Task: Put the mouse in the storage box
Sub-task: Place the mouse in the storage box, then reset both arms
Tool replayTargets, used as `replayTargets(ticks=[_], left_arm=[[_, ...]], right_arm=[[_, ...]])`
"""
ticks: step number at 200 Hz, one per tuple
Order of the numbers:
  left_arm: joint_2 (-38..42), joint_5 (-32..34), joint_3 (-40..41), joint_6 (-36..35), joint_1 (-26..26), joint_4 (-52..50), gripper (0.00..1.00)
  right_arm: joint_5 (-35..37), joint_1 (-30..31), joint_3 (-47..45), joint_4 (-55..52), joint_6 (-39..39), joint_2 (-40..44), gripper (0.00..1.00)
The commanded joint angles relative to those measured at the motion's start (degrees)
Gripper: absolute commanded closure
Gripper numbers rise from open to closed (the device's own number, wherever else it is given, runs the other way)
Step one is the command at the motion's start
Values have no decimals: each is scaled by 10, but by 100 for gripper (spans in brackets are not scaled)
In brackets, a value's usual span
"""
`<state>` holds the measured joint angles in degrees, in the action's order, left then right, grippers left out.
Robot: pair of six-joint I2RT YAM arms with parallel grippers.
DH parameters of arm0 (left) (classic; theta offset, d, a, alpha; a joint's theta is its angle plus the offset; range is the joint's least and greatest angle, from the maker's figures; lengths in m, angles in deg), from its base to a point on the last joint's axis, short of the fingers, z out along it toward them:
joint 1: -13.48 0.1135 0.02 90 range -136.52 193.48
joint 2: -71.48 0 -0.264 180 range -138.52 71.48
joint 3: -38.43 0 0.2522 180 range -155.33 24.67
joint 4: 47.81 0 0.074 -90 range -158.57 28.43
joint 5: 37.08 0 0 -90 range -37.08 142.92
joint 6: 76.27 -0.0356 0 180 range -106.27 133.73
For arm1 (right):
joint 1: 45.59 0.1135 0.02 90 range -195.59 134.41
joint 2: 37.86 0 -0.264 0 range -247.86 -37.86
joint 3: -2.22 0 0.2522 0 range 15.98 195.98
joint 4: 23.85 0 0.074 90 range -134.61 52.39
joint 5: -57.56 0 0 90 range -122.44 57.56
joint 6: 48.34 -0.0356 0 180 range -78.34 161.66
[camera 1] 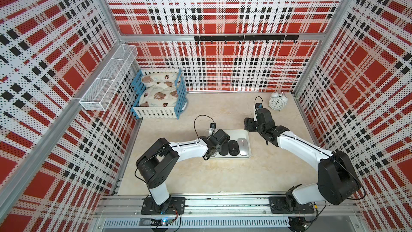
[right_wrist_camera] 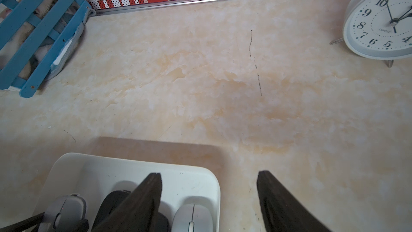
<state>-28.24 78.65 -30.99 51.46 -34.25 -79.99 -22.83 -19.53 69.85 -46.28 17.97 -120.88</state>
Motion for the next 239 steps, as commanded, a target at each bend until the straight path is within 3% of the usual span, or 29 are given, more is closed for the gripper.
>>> replayTargets(ticks=[1,61,94,121,135,149,169,188,205,239], left_arm=[[-7,1,-15,7,-4,11,40],[10,31,-56,1,-11,-38,15],[47,62,-113,-2,-4,-99,14],[127,136,-130,-11,21,-95,12],[190,201,-86,-36,37,-17,11],[258,250,0,-82,51,118,3],[343,248,159,-198,83,392,1],[390,251,269,-250,127,570,1],[403,259,315,-286,165,628,1],[395,360,378,-412,185,682,1]], right_arm=[[-2,-1,-2,8,-1,6,25],[0,-1,-4,9,3,13,25],[7,-1,-3,5,8,19,25],[18,-1,-15,16,31,40,25],[29,-1,-30,38,53,53,23],[24,-1,-48,64,74,65,22],[49,1,-68,91,94,84,21],[101,0,-98,133,116,119,18],[166,0,-150,203,150,156,15],[309,-2,-279,424,266,186,14]])
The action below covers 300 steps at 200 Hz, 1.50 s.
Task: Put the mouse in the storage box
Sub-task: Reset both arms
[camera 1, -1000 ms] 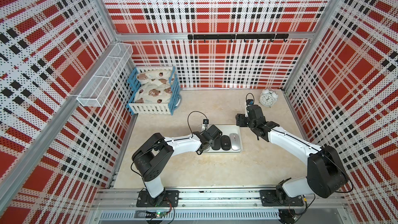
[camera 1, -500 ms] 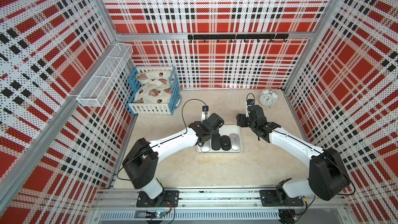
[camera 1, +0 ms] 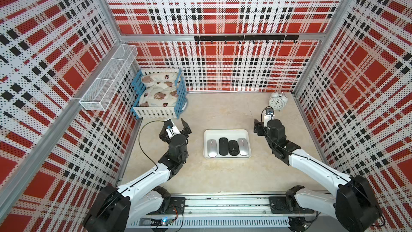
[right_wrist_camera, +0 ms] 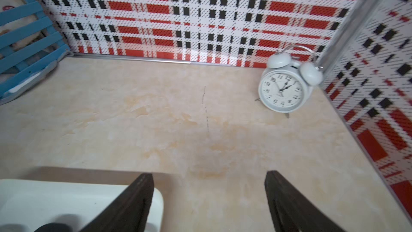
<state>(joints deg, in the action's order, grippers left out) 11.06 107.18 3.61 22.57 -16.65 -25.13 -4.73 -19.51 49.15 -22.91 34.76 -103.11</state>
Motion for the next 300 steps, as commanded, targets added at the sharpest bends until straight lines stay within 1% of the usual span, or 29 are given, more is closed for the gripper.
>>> replayTargets(ticks=[1,8,18,33,44,59,73,84,100,112,115,122,134,142,152,169,178,188,210,231,237,245,262,270,277,287,292,300], left_arm=[[1,76,35,-126,9,138,1],[-4,85,58,-143,15,167,1],[-7,85,88,-144,25,198,0],[-14,64,125,-106,50,223,0],[-20,56,148,-78,65,241,0],[-32,35,177,-61,88,283,0],[-52,10,203,-71,108,353,0],[-65,-21,212,-100,119,391,0],[-100,-60,219,-120,143,458,1],[-131,-93,223,-131,155,510,1],[-141,-107,225,-133,173,524,1],[-160,-128,223,-138,184,550,1],[-173,-109,207,-140,183,545,1],[-171,-116,204,-143,181,535,1],[-164,-129,208,-148,181,529,1],[-142,-186,231,-156,181,534,1],[-138,-231,244,-153,186,550,1],[-147,-262,252,-144,190,575,1],[-209,-285,244,-139,191,626,1],[-299,-307,235,-142,202,700,0],[-316,-330,227,-140,211,701,0],[-325,-347,214,-139,219,698,1],[-308,-380,199,-117,242,647,1],[-301,-401,187,-111,253,616,1],[-297,-415,169,-105,262,576,1],[-289,-426,130,-91,277,489,1],[-289,-433,106,-83,284,443,1],[-292,-454,70,-68,299,382,1]], right_arm=[[131,-2,-76,199,102,7,14],[152,-4,-110,273,128,0,14],[183,-10,-151,372,148,-21,12],[213,-20,-184,463,149,-62,12],[222,-22,-189,493,155,-91,12],[216,-22,-182,493,166,-118,12],[214,-24,-177,502,172,-137,12],[202,-28,-180,531,183,-151,11],[171,-39,-184,566,194,-170,11],[159,-51,-180,574,183,-184,11],[153,-54,-178,573,179,-188,10],[139,-63,-175,567,173,-195,10],[127,-77,-171,574,162,-213,10],[114,-87,-174,586,156,-220,10],[91,-100,-177,575,139,-223,10],[54,-115,-194,597,125,-226,10],[17,-125,-205,608,119,-226,10],[-16,-137,-218,632,116,-230,10],[-81,-159,-243,670,102,-232,10],[-176,-184,-253,724,101,-270,10],[-181,-184,-254,727,103,-273,9],[-187,-189,-248,686,97,-257,9],[-243,-208,-220,635,93,-254,10],[-255,-219,-195,575,81,-245,9],[-274,-235,-174,522,64,-240,9],[-318,-265,-165,515,40,-247,9],[-317,-266,-170,527,37,-248,8],[-312,-266,-167,515,38,-245,10]])
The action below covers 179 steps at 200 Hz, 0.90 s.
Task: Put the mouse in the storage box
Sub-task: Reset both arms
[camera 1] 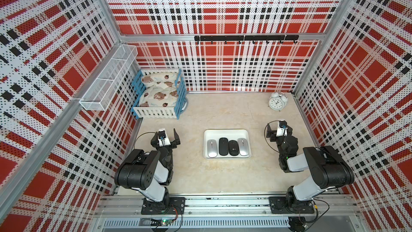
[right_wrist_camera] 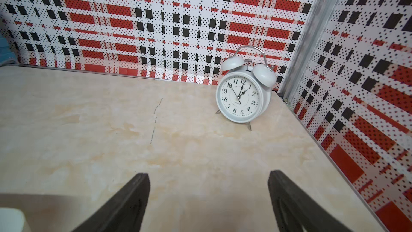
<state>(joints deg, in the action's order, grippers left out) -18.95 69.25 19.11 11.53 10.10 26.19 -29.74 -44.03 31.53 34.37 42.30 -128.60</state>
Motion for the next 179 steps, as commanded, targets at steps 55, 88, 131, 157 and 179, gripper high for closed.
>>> replayTargets(ticks=[55,88,131,157,179], left_arm=[[13,-53,-76,38,26,-123,1],[12,-53,-77,38,25,-123,1],[11,-63,-78,41,29,-123,1],[11,-63,-78,40,30,-123,1],[11,-63,-78,40,30,-123,1]], right_arm=[[6,-6,13,-63,-40,8,4],[8,-3,14,-63,-37,9,3],[4,-3,16,-67,-38,8,3],[4,-3,15,-67,-38,8,2],[4,-3,16,-66,-37,8,2]])
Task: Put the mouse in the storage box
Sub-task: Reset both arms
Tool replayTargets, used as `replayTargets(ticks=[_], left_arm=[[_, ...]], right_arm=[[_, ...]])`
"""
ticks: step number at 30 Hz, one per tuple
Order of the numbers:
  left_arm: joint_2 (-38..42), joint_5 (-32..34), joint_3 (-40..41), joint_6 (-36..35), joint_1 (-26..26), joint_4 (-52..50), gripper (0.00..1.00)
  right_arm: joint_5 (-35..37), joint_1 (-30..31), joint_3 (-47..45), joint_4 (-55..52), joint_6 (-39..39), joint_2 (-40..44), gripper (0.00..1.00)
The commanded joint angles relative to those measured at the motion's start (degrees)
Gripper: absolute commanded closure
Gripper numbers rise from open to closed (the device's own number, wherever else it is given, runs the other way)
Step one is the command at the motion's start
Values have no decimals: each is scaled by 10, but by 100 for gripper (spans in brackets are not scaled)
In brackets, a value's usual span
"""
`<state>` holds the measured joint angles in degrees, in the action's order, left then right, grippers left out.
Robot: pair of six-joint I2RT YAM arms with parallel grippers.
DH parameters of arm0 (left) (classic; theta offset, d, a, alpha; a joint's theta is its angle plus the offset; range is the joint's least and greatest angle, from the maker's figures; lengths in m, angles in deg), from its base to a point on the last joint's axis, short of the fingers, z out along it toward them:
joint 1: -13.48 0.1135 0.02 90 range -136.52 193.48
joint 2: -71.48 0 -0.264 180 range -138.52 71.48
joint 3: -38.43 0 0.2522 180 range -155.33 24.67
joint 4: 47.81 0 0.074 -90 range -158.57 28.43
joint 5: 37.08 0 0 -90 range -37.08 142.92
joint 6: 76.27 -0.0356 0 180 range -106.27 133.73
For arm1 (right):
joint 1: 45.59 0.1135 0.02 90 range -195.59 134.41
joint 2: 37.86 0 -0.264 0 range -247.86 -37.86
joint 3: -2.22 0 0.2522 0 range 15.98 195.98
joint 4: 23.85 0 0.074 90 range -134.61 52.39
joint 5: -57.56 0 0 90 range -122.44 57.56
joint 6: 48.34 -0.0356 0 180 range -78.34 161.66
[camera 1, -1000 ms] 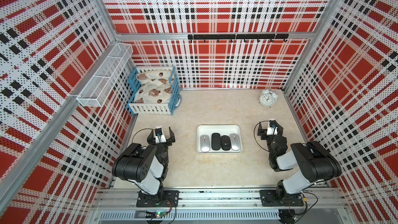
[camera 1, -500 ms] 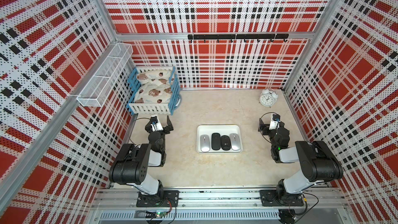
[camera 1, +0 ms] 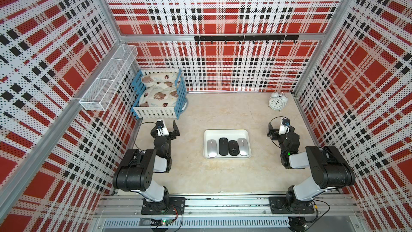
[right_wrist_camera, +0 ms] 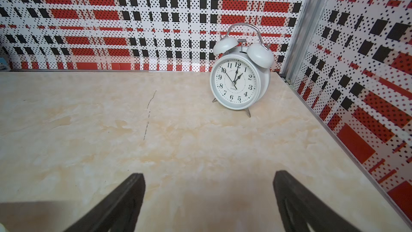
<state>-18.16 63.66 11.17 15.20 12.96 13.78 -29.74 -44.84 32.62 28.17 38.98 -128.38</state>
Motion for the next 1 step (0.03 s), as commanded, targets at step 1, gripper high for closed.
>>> replayTargets(ticks=[1], left_arm=[[3,-7,1,4,1,1,1]], right_arm=[[4,5,5,-4,-4,6,2]])
